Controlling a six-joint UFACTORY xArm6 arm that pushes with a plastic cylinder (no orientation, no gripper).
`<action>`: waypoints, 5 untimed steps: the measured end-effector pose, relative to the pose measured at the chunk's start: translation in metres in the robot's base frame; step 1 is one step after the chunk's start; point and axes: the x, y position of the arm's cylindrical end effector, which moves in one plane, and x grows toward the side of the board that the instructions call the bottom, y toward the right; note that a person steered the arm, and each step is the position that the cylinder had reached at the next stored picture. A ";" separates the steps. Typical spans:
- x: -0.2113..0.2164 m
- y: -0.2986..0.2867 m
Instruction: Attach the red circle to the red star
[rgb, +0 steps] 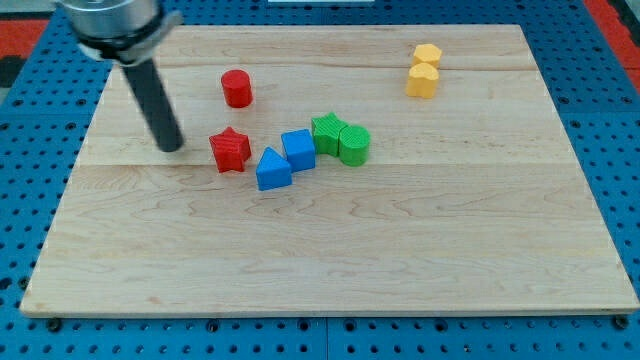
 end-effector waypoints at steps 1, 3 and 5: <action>-0.003 0.040; -0.102 -0.027; -0.093 0.082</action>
